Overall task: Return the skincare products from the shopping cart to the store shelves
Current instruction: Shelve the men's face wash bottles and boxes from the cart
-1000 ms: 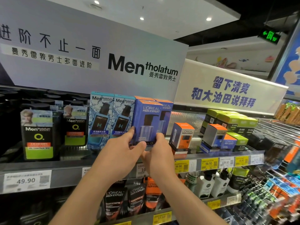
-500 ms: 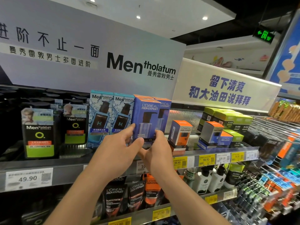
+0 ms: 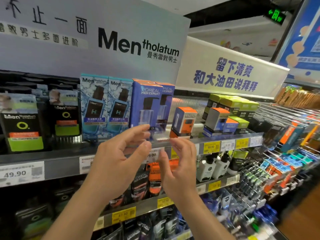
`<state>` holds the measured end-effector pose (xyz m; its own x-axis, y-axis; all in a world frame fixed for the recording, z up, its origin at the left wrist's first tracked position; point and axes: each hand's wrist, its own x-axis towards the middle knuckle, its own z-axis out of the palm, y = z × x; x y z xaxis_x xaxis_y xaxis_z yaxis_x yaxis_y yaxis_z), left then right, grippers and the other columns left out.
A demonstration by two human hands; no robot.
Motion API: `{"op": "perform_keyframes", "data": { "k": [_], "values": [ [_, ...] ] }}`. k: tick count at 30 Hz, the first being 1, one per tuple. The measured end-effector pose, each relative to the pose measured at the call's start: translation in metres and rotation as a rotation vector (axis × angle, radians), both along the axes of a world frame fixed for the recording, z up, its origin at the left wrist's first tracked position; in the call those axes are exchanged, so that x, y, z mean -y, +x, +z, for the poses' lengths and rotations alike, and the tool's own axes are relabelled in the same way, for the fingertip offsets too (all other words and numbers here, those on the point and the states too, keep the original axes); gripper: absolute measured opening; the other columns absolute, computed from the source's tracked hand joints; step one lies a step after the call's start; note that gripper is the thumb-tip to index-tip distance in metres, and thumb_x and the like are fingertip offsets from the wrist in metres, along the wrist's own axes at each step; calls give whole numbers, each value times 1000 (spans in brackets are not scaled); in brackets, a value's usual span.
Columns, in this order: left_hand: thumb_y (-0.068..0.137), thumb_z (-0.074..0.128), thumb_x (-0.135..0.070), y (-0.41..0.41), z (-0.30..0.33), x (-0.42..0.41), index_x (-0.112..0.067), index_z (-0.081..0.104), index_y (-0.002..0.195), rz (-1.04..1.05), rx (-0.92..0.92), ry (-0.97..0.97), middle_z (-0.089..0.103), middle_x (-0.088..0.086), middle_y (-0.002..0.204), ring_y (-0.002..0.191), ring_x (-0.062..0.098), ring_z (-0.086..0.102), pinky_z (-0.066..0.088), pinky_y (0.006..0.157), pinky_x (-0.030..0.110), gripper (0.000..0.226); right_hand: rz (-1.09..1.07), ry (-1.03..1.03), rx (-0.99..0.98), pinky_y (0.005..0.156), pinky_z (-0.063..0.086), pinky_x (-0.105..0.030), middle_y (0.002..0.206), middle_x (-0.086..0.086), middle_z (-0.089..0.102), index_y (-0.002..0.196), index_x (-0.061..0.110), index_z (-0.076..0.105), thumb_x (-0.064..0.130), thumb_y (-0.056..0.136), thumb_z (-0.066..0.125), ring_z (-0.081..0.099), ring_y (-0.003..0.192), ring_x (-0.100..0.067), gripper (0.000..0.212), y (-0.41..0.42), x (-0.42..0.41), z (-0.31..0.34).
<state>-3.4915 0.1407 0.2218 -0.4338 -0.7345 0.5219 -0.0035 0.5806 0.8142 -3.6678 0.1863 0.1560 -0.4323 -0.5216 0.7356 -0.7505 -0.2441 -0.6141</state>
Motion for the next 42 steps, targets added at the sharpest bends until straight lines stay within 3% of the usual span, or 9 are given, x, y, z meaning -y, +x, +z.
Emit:
{"op": "perform_keyframes", "data": {
  "k": [3,7,13,18,23,31,35,39,42],
  "values": [
    [93,63,-56,-12,-15,-7,-48,64,128,-101,12,40,70,-31,115,110,-7,65,54,88,13,36,-33,38,43,103,51,-36,128,7,50,128,22,56,38,100,59,55,124,-16,32,-8,-21,-12],
    [89,62,-47,-34,-37,-15,-51,66,122,-255,33,128,72,-26,114,109,-1,68,58,86,20,34,-51,168,254,81,56,-21,121,8,58,123,35,55,29,102,63,63,108,-6,24,-21,-55,-34],
    [82,61,-56,-80,-74,-34,-46,69,119,-468,82,235,74,-18,114,110,7,70,56,94,35,39,-248,255,424,81,55,-24,110,5,68,121,32,59,24,101,65,68,96,-7,22,-43,-118,-81],
    [77,61,-61,-129,-102,-73,-54,67,115,-606,203,328,75,-20,109,105,4,70,55,98,42,40,-429,253,558,73,49,-12,102,7,71,112,34,62,18,98,68,69,87,-6,22,-56,-186,-108],
    [96,67,-29,-178,-128,-132,-37,72,116,-705,356,423,77,-16,107,100,3,71,54,99,42,22,-595,197,671,79,54,-24,96,9,72,103,50,63,39,91,62,72,90,-15,16,-73,-258,-141],
    [94,71,-29,-251,-160,-228,-30,73,111,-866,532,520,78,-7,105,96,11,72,53,91,33,17,-781,109,887,85,56,-38,95,9,74,99,48,67,54,82,64,73,90,-19,18,-107,-372,-191],
    [84,70,-39,-285,-180,-273,-35,74,107,-899,612,533,79,-5,104,94,12,74,53,86,34,24,-831,119,989,87,56,-40,95,11,74,101,28,68,35,93,69,72,91,-18,11,-124,-424,-219],
    [86,75,-37,-313,-206,-313,-36,76,105,-910,712,541,79,-4,103,95,14,74,54,98,46,19,-848,136,1099,90,56,-44,91,15,73,99,26,68,22,99,68,73,93,-27,5,-144,-468,-251],
    [67,69,-57,-333,-225,-339,-46,76,102,-889,780,552,79,-4,101,95,15,73,52,99,48,38,-868,168,1139,89,58,-46,91,13,71,101,26,68,24,99,69,72,93,-26,3,-160,-500,-275]
  ]
}}
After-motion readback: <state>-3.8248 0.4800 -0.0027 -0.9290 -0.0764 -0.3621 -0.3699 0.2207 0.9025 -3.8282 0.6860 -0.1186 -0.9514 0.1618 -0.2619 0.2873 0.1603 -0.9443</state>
